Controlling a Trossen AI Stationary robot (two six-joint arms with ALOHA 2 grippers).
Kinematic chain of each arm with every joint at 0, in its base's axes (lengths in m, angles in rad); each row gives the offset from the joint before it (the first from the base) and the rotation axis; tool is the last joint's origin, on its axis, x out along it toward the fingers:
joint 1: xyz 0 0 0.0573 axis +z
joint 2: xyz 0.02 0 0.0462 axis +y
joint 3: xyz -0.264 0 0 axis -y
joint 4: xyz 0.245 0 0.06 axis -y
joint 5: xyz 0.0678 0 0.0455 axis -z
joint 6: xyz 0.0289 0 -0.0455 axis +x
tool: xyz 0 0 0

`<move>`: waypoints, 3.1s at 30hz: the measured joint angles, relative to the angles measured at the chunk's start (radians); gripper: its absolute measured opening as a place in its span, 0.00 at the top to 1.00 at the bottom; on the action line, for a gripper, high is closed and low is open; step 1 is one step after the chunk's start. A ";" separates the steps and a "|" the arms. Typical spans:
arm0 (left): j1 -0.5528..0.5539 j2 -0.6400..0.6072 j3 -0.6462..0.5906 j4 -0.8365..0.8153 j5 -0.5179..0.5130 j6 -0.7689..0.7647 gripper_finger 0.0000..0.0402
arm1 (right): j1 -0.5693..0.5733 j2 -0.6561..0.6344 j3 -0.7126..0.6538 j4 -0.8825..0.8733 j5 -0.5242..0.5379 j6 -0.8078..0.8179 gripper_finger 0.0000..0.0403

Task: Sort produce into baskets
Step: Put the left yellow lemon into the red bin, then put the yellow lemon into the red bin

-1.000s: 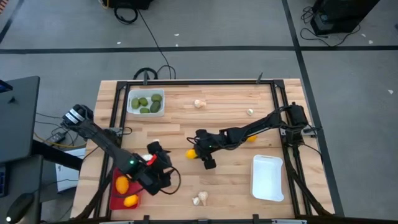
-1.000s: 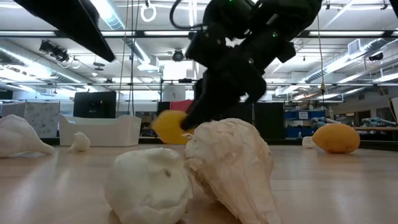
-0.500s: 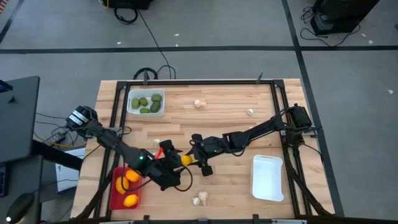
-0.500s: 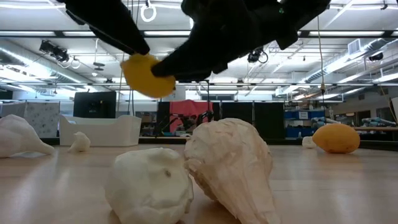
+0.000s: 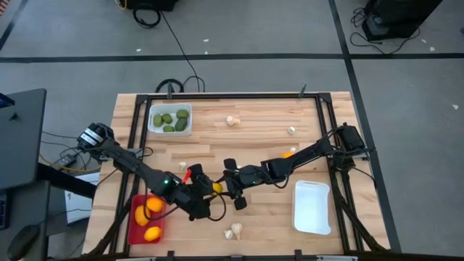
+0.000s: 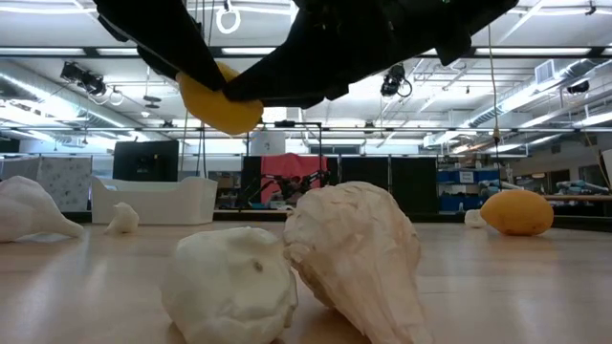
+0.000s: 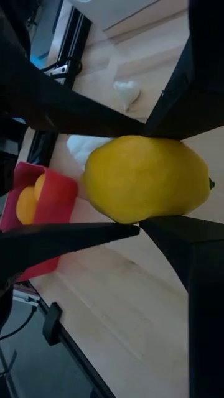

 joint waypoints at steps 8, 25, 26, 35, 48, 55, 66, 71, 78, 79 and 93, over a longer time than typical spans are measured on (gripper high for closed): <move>0.000 -0.020 0.001 -0.037 0.011 -0.009 0.53 | -0.001 0.000 0.001 0.005 0.000 0.008 0.44; -0.090 -0.049 0.201 -0.743 0.261 -0.372 0.53 | 0.009 -0.230 0.000 -0.563 0.233 0.276 0.31; -0.113 -0.049 0.201 -0.756 0.326 -0.401 0.53 | 0.008 -0.243 0.000 -0.605 0.245 0.296 0.32; -0.372 -0.049 0.200 -0.758 0.531 -0.768 0.52 | 0.049 -0.312 0.000 -0.806 0.414 0.430 0.33; -0.541 -0.048 0.104 -0.656 0.520 -1.059 0.52 | 0.067 -0.360 0.000 -1.047 0.406 0.580 0.33; -0.529 -0.048 0.003 -0.618 0.522 -1.063 0.52 | 0.045 -0.359 0.000 -1.156 0.360 0.613 0.33; -0.493 -0.047 -0.016 -0.613 0.458 -1.042 0.30 | -0.062 -0.359 0.000 -1.329 0.218 0.633 0.33; -0.490 -0.048 0.002 -0.616 0.456 -1.016 0.18 | -0.113 -0.359 0.000 -1.484 0.175 0.525 0.33; -0.490 -0.048 0.089 -0.653 0.320 -0.992 0.13 | -0.154 -0.359 -0.011 -1.554 0.176 0.393 0.32; -0.490 -0.048 0.103 -0.663 0.283 -0.989 0.13 | -0.160 -0.359 -0.022 -1.556 0.161 0.386 0.32; -0.345 -0.048 0.102 -0.627 0.072 -0.747 0.13 | -0.217 -0.358 -0.185 -1.501 0.092 0.347 0.23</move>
